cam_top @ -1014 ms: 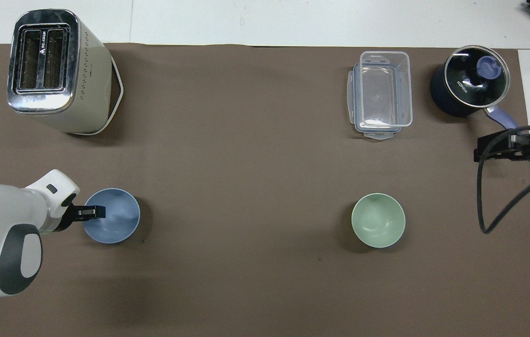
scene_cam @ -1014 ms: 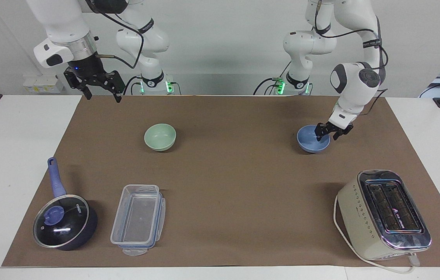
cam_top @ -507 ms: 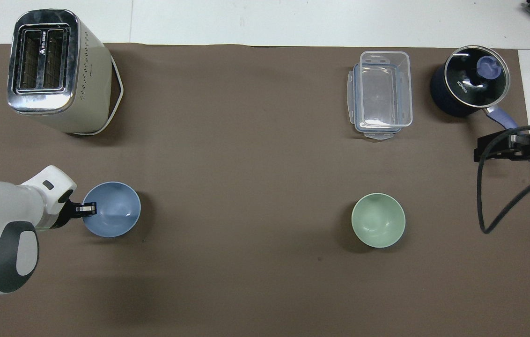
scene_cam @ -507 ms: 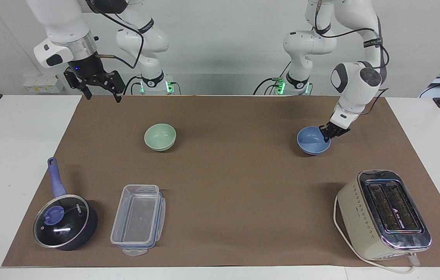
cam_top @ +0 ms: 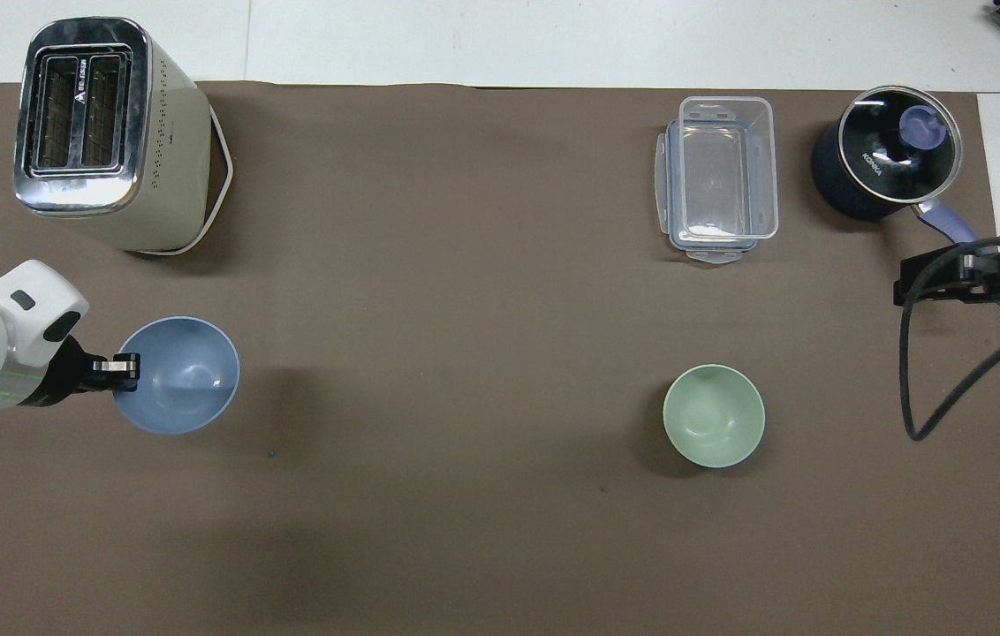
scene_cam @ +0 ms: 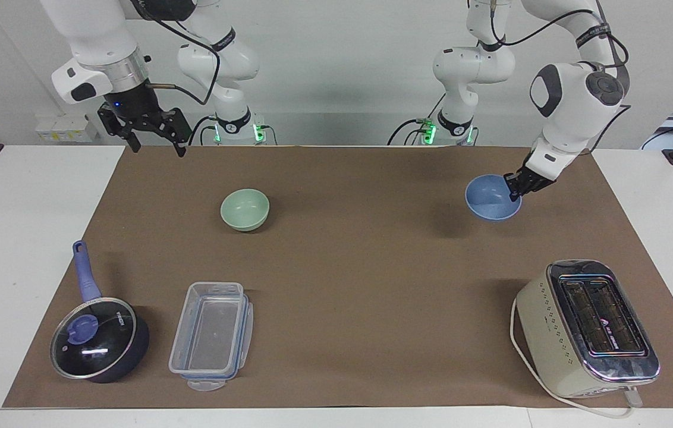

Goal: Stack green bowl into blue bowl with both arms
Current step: 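Slide the blue bowl with the left gripper toward the green bowl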

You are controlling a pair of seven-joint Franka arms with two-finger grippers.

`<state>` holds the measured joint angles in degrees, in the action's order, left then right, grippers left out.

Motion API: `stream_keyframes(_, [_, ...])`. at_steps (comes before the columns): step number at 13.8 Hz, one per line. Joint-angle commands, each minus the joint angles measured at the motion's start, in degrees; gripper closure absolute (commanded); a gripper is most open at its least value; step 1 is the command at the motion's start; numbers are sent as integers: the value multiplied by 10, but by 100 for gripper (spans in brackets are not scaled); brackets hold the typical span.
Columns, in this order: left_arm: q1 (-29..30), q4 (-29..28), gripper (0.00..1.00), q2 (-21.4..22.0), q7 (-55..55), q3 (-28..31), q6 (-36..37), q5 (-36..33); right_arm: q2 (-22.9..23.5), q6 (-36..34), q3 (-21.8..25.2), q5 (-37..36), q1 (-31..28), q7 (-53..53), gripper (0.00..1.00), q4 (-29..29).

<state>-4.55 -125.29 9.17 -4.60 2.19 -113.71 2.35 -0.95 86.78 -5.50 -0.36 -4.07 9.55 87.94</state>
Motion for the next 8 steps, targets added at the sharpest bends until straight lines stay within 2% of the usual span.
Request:
stream_keyframes(1, [-44, 6, 100, 2, -68, -7, 10, -2, -10, 3, -5, -1, -3, 9, 0, 11])
stream_keyframes(8, [-201, -6, 100, 9, -232, -7, -24, 26, -10, 3, -4, -2, -3, 6, 0, 11])
